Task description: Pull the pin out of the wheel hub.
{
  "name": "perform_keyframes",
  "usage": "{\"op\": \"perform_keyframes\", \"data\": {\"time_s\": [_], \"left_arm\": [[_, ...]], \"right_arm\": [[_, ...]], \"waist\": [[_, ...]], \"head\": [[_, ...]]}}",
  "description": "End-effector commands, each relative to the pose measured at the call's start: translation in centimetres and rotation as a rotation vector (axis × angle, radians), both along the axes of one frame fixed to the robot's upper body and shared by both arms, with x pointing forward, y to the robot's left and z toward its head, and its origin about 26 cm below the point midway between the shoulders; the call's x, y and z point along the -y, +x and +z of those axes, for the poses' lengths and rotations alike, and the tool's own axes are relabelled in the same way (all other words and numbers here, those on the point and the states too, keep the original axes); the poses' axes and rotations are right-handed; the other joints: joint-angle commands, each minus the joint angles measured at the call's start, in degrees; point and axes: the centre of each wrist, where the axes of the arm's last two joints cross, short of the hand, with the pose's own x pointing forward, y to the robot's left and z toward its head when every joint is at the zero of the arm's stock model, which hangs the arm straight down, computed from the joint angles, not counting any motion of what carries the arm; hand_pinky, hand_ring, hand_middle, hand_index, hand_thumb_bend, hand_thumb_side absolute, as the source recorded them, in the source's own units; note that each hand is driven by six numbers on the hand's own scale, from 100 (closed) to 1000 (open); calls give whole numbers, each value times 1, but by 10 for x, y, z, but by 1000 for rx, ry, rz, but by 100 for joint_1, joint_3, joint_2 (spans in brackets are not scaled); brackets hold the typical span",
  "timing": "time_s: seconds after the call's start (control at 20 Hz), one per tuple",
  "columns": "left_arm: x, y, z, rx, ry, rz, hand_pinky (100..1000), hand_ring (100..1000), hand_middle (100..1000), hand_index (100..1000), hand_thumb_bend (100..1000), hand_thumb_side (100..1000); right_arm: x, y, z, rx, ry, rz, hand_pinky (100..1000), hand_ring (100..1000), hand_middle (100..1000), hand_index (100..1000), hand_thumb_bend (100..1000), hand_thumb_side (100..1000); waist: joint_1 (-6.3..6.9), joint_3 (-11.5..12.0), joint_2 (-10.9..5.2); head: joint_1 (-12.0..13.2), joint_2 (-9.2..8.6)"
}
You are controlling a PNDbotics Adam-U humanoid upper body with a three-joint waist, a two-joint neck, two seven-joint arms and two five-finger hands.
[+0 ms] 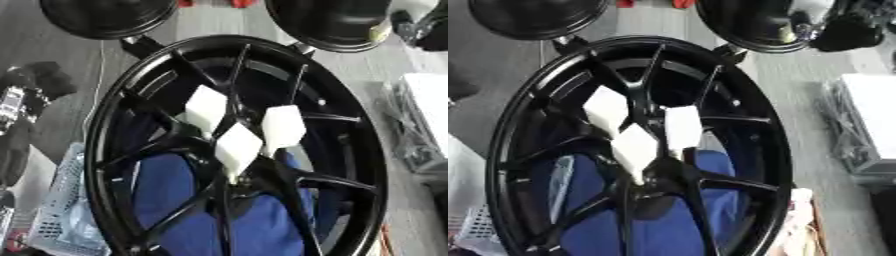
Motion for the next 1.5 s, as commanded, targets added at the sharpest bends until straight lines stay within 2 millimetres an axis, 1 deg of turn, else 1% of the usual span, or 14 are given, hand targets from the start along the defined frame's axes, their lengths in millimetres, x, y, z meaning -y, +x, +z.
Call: {"op": "perform_keyframes", "data": {"time_s": [0.05,0.2,0.35,0.45,0.6,0.65,0.7,0.75,0.85,0.9,1.0,1.05,1.25,1.5], "left_arm": [[-3,-2,7,31,3,19,861,696,643,769,100,754],[-4,-2,7,33,3,27,861,696,643,770,100,752],[-4,-2,7,35,2,27,861,697,643,770,100,750],[-4,-2,7,34,1,26,862,697,643,770,100,751],[-4,-2,7,34,2,26,862,698,643,770,100,749],[-4,-2,7,35,3,27,862,698,643,770,100,749],[-4,-2,8,36,3,27,862,698,643,770,100,749],[-4,-2,8,38,4,27,862,698,643,770,100,748],[-4,-2,8,40,5,27,862,699,643,770,100,748],[-4,-2,8,41,6,26,863,699,643,771,100,748],[-3,-2,8,41,7,24,863,699,643,771,100,748],[-3,-2,8,41,7,23,863,700,643,771,100,748],[-3,-2,8,41,9,21,864,701,644,772,100,750],[-3,-2,8,38,11,21,865,702,643,772,100,750]], "right_arm": [[21,-10,11,131,15,-221,464,514,356,287,100,100],[63,-8,-8,172,85,-429,462,517,368,299,100,100],[110,-2,-32,159,152,-633,472,529,397,330,100,100],[137,0,-50,140,197,-751,474,532,406,342,100,100],[167,-1,-74,113,273,-896,508,555,446,386,100,100],[175,-2,-82,98,299,-939,524,565,468,411,132,100],[180,-2,-88,92,322,-970,529,569,481,425,125,100],[185,-3,-94,78,345,-999,541,583,512,458,161,100],[193,-6,-105,41,386,-1036,599,633,613,587,267,100],[194,-6,-110,20,405,-1043,644,694,698,688,333,100],[193,-7,-119,-19,444,-1038,695,763,799,787,364,100],[191,-6,-121,-33,458,-1031,710,787,833,808,357,100],[185,-5,-122,-46,477,-1008,723,801,865,817,375,100],[187,-6,-118,-24,456,-1015,699,786,847,787,377,100]], "waist": [[28,-55,-73],[35,-93,-83],[43,-105,-95],[43,-99,-100],[42,-80,-100],[39,-70,-100],[38,-61,-100],[36,-55,-98],[32,-41,-94],[31,-34,-93],[29,-24,-91],[28,-21,-91],[27,-26,-92],[20,-41,-92]], "head": [[92,-79],[138,-94],[156,-103],[152,-115],[143,-125],[138,-124],[134,-124],[135,-126],[127,-125],[121,-125],[109,-122],[104,-121],[102,-121],[105,-124]]}}
